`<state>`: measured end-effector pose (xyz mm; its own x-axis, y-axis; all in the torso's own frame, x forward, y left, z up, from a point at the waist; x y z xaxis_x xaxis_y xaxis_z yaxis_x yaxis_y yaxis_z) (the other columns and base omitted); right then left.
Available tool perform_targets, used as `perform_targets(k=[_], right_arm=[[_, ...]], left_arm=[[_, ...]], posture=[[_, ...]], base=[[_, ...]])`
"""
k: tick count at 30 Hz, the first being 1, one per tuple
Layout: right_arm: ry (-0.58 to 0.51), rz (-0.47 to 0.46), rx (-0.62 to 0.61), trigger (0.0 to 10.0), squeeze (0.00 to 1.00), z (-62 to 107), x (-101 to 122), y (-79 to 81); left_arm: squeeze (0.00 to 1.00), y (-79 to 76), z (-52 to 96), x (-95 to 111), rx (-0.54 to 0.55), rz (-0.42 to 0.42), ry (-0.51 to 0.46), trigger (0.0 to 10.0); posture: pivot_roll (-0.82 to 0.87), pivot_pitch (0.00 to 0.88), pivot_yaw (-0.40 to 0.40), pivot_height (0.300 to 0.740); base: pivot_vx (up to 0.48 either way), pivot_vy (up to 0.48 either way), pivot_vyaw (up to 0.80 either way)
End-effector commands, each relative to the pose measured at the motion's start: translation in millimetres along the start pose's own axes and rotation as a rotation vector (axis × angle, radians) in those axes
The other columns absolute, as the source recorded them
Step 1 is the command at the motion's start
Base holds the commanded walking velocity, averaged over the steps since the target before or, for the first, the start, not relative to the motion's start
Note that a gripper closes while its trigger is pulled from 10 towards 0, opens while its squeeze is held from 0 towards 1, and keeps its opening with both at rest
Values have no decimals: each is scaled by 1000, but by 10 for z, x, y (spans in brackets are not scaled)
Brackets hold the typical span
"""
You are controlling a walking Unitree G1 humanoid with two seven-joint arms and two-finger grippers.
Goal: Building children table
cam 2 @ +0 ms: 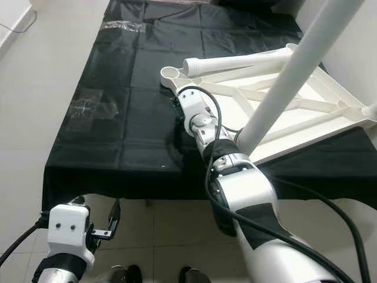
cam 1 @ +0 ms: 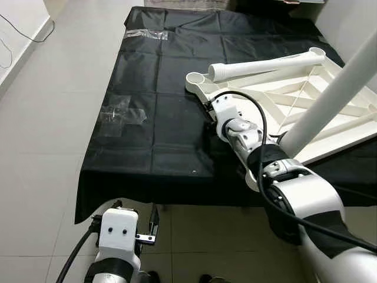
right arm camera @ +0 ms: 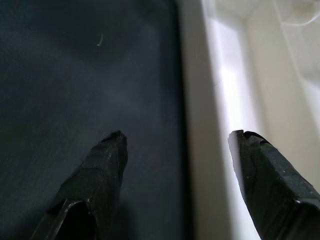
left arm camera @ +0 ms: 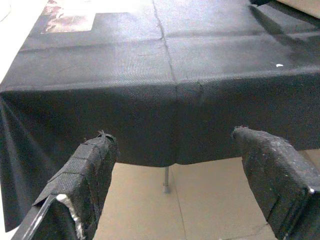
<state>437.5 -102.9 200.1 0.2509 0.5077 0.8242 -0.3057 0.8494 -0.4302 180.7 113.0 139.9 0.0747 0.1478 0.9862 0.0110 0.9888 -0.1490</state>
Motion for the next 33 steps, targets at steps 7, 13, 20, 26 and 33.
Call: perform_targets(k=[7,13,20,26,33], right_arm=[[106,53,80,10000,0,24,-82,-9],[107,101,118,4196,0,34,-53,-1],[98,148,190,0,0,42,-6,71],[83,192,238,0,0,54,47,103],[91,252,364,0,0,79,28,189]], left_arm=[[0,-511,98,5,-143,156,35,10000],[0,-510,90,3,-140,155,38,10000],[0,-514,74,-1,-141,155,40,10000],[0,-511,58,-1,-140,155,42,10000],[0,-499,43,-13,-141,157,44,10000]], posture=[[44,263,-99,740],[44,263,-99,740],[33,261,-99,740],[31,258,-99,740],[23,250,-90,740]], base=[[0,0,0],[0,0,0],[0,0,0],[0,0,0],[0,0,0]])
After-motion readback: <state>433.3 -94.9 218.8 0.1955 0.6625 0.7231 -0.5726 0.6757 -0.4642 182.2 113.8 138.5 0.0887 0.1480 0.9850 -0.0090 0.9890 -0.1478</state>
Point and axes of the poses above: a point about 5 cm out from each wrist's last joint towards the gripper, its own z axis pointing back from the gripper into the wrist, its own x axis along the axis of the wrist's last joint, y = z × x, the point moved 2 cm from there along -z, pointing out of the wrist towards the gripper, and after that the axes turned 9 degrees about z, right-handed, at the moved point
